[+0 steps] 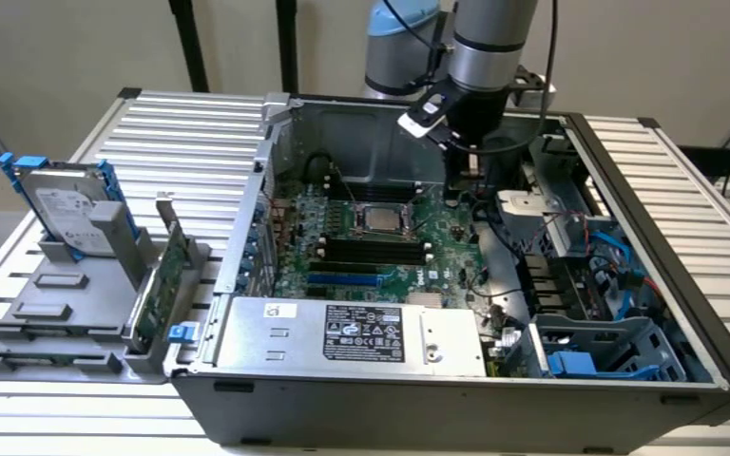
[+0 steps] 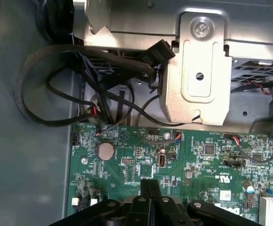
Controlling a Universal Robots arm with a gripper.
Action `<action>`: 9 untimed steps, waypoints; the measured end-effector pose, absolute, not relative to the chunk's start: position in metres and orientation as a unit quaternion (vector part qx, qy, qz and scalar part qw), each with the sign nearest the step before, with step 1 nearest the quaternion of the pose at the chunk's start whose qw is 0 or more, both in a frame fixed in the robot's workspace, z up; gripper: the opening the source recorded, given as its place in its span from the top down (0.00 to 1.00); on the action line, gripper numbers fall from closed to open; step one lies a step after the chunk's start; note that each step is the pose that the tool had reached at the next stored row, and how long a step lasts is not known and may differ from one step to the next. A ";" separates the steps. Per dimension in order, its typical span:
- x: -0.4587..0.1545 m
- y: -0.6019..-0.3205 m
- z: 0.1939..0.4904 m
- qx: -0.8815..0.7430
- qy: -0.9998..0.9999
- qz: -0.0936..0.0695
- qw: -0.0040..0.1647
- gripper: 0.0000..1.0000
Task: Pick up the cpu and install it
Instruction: 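Close the cpu cover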
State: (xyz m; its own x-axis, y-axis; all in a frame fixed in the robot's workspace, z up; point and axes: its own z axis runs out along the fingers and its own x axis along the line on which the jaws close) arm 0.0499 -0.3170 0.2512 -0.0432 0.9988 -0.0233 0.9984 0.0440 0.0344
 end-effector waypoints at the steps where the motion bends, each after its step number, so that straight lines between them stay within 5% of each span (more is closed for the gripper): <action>1: 0.049 -0.317 0.249 0.689 0.725 0.004 0.020 0.89; 4: 0.049 -0.317 0.247 0.686 0.727 -0.001 0.015 0.89; 9: 0.048 -0.318 0.247 0.686 0.727 -0.034 -0.015 0.89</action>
State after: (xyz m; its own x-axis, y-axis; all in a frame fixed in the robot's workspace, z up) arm 0.0484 -0.3176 0.2473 -0.0594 0.9979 -0.0243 0.9959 0.0575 -0.0704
